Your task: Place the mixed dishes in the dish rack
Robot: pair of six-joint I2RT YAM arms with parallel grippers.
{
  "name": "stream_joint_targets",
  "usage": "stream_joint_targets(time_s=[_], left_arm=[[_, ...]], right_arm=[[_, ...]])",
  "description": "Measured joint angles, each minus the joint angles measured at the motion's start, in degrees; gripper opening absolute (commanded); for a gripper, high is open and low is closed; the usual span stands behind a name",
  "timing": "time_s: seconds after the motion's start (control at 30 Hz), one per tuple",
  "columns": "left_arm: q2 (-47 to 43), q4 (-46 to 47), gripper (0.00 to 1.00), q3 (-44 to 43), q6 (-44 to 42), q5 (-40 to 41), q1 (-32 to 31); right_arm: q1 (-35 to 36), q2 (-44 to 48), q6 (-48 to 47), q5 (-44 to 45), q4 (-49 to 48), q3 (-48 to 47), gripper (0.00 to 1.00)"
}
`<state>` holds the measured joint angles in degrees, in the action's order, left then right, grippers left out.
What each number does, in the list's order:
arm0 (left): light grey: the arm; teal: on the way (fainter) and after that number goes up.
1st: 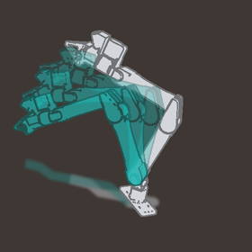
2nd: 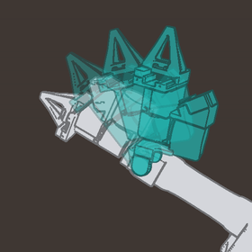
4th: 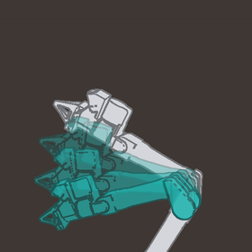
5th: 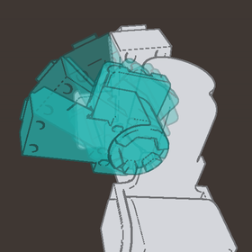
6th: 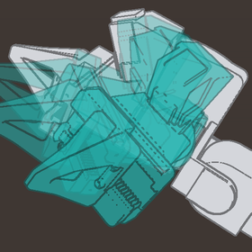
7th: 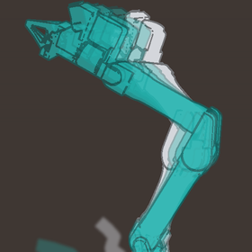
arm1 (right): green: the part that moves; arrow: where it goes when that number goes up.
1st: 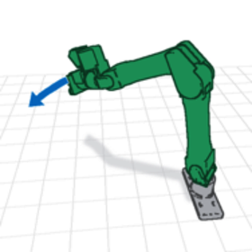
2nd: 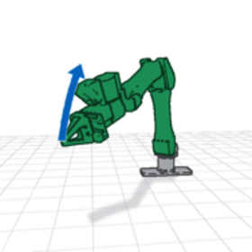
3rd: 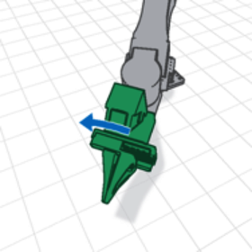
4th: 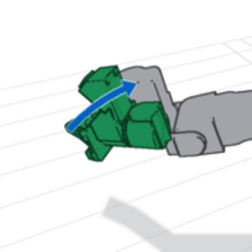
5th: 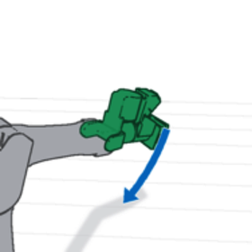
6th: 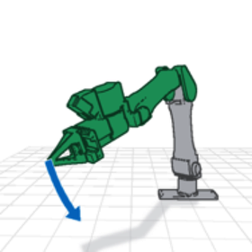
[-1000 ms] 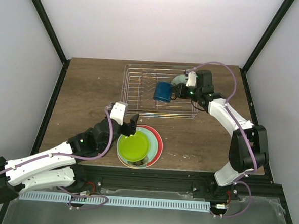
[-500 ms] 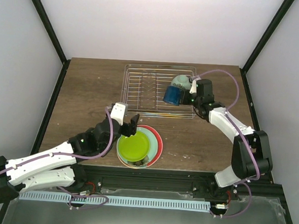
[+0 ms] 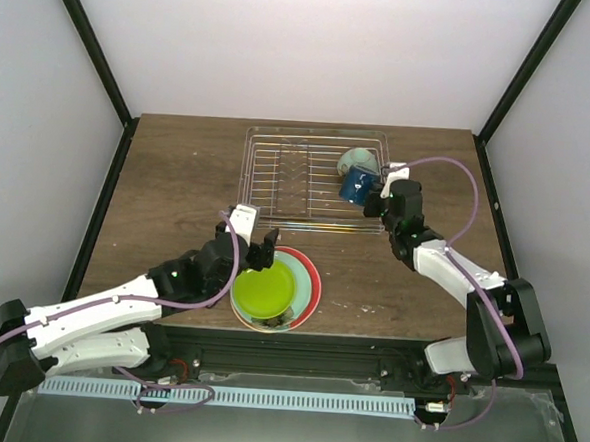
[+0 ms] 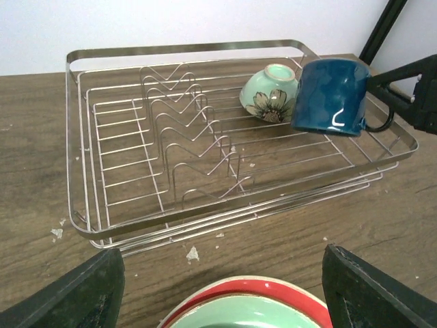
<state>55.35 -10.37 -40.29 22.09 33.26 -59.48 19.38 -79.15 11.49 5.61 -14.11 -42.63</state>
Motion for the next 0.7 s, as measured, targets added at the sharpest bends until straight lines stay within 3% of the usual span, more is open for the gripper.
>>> stream_joint_targets(time_s=[0.7], left_arm=[[0.26, 0.33, 0.83, 0.02, 0.24, -0.04, 0.98]], right_arm=[[0.02, -9.44, -5.49, 10.99, -10.73, 1.55, 0.01]])
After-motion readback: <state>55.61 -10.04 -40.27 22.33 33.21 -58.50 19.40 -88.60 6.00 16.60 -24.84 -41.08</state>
